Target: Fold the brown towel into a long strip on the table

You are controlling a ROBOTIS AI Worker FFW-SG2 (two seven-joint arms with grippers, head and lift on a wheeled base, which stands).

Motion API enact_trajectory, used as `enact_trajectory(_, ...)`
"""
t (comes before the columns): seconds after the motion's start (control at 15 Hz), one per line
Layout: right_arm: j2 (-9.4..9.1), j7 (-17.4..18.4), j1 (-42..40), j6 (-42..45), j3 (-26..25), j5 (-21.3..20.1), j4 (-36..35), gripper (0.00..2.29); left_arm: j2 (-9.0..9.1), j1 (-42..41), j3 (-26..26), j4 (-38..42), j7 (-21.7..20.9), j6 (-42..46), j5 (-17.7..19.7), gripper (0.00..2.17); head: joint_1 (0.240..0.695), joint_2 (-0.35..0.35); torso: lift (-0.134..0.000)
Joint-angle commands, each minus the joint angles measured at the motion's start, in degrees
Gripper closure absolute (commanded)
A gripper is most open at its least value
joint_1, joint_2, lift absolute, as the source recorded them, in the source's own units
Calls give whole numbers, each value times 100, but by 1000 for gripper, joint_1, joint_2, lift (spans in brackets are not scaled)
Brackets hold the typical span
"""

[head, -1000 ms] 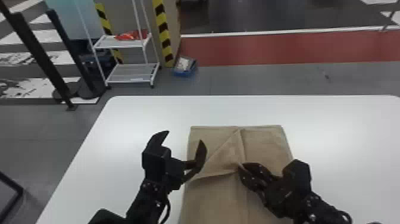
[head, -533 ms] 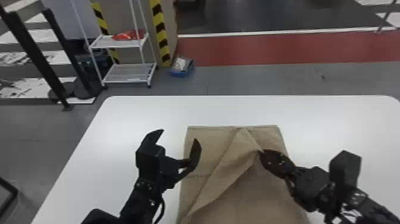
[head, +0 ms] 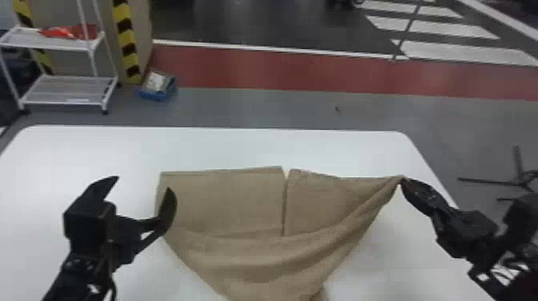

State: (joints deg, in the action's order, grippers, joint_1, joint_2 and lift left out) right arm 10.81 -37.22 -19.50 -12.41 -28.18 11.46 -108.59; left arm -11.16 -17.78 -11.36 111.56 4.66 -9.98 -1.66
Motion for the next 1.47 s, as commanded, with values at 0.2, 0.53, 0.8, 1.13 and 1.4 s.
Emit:
enact_trajectory(0.2,361,101,843,-127,-1225,102,1349,1413,0,11,-94,-2,-9,-35,-18,39,695,-347,-111)
enact_trajectory(0.53,194,383,808,120,-821,-65,1489,1413,44,345,-270,-415,-97,-106,43,39,695,-350,-111)
enact_trajectory(0.8,211,383,869,243,111,-241,1402,1413,70,495,-261,-785,-457,-422,377,151,695,-350,-111)
enact_trajectory(1.13,202,383,869,278,761,-434,1322,1413,176,855,-270,-1206,-808,-598,922,215,695,-314,-111)
enact_trajectory(1.4,202,383,878,295,1262,-540,1270,1413,299,1224,-551,-1637,-817,-492,913,221,695,-272,-111)
